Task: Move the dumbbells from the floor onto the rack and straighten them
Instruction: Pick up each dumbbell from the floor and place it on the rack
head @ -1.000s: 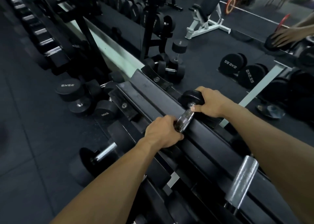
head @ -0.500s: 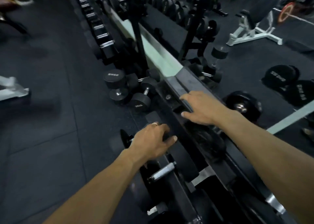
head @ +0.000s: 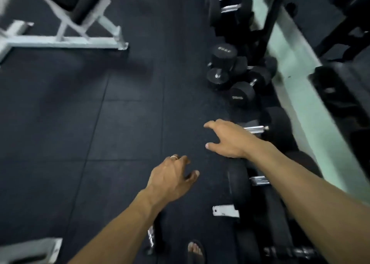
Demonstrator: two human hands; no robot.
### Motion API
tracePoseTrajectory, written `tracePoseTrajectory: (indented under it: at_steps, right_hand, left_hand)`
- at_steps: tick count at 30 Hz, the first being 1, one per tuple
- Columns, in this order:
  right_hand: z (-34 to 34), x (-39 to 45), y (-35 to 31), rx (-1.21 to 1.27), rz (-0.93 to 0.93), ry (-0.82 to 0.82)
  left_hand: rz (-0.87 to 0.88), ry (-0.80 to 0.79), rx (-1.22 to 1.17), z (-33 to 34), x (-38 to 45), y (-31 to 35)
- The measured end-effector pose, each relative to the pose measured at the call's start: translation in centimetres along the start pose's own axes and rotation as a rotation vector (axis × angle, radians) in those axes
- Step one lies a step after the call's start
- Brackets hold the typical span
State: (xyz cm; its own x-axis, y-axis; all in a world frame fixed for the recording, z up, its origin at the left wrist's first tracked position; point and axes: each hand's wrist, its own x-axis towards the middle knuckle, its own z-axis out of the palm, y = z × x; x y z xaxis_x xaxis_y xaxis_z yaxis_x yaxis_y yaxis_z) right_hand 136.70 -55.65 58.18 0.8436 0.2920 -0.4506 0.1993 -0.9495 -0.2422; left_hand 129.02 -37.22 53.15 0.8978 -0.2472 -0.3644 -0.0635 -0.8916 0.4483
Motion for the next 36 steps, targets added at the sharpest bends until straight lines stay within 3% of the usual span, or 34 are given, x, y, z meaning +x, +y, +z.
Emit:
tracePoseTrajectory:
  at_steps: [9, 18, 22, 27, 36]
  right_hand:
    - [17.3, 6.9, -11.5, -0.047, -0.113, -0.233]
    - [37.8, 12.9, -14.3, -0.058, -0.138, -0.441]
    - [45.7, 15.5, -13.6, -0.040, -0.109, -0.498]
    - [53.5, 19.3, -13.0, 0.012, -0.096, -0.427]
    - [62.0, 22.8, -10.7, 0.167, -0.172, -0.364]
  left_hand:
    - [-0.281, -0.076, -0.102, 9.8, -7.0, -17.5]
    - [-0.597, -0.173, -0.291, 27.9, -10.1, -30.6]
    - [-0.677, -0.186, -0.407, 35.8, -8.8, -33.7]
    - [-0.706, -0.114, -0.582, 43.5, -5.2, -36.2]
    - [-0.727, -0.109, -0.855, 52.2, -1.8, -38.1]
